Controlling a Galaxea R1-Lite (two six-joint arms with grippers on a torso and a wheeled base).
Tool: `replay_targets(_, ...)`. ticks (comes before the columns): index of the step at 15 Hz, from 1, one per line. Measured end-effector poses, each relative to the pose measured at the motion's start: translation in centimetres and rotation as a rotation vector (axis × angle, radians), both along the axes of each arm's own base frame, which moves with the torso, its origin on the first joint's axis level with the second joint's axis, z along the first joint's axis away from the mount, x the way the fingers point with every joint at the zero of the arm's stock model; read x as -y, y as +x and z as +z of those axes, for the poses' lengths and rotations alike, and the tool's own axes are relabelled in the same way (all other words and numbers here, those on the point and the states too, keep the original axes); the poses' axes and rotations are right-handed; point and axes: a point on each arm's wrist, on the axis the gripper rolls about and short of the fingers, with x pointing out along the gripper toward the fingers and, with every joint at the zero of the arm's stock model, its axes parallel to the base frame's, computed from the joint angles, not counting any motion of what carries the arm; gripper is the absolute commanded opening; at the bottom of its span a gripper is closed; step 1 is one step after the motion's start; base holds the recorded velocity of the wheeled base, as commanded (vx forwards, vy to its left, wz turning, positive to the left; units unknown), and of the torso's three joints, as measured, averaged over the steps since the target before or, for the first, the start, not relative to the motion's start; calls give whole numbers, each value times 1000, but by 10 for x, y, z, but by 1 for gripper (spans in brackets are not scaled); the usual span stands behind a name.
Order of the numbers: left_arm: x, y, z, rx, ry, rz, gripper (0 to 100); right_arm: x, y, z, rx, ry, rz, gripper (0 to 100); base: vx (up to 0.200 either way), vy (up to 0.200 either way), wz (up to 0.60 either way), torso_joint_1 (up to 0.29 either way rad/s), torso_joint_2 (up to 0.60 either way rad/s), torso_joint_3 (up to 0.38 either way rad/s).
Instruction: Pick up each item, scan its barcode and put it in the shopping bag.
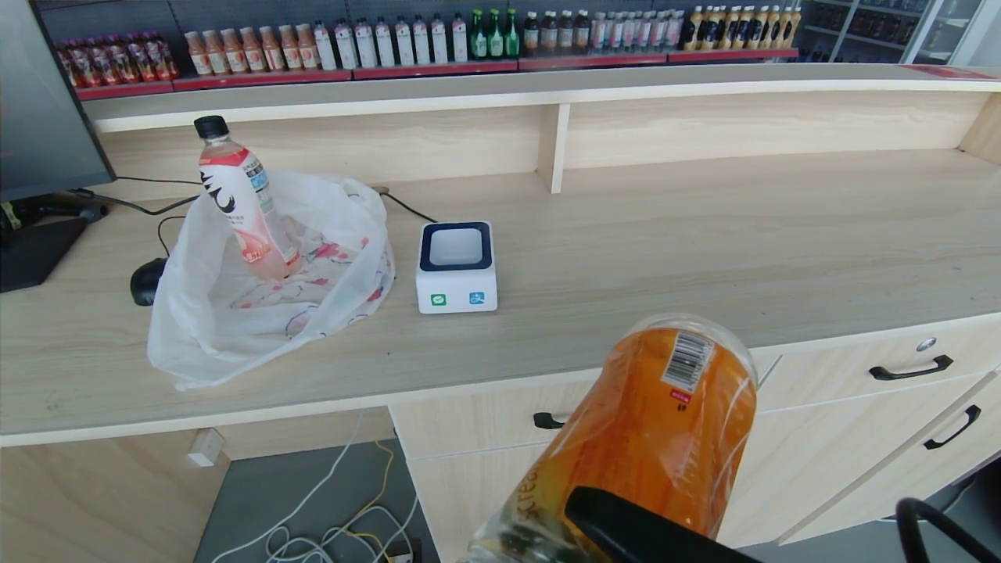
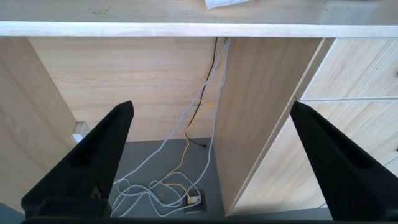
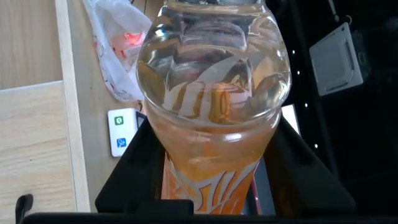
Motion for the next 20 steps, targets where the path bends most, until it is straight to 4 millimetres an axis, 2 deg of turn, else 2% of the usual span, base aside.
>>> replay_targets(12, 0, 0, 0, 0, 0, 0, 100, -1, 0, -1, 1, -5, 0, 0, 0, 0, 0, 0, 0, 0)
replay_targets(17, 0, 0, 0, 0, 0, -1, 100, 0, 0, -2, -82, 44, 31, 0, 0, 0, 0, 0, 0, 0)
replay_targets(20, 0, 0, 0, 0, 0, 0, 100, 6, 0, 8, -109, 111, 41, 0, 0, 0, 0, 0, 0, 0)
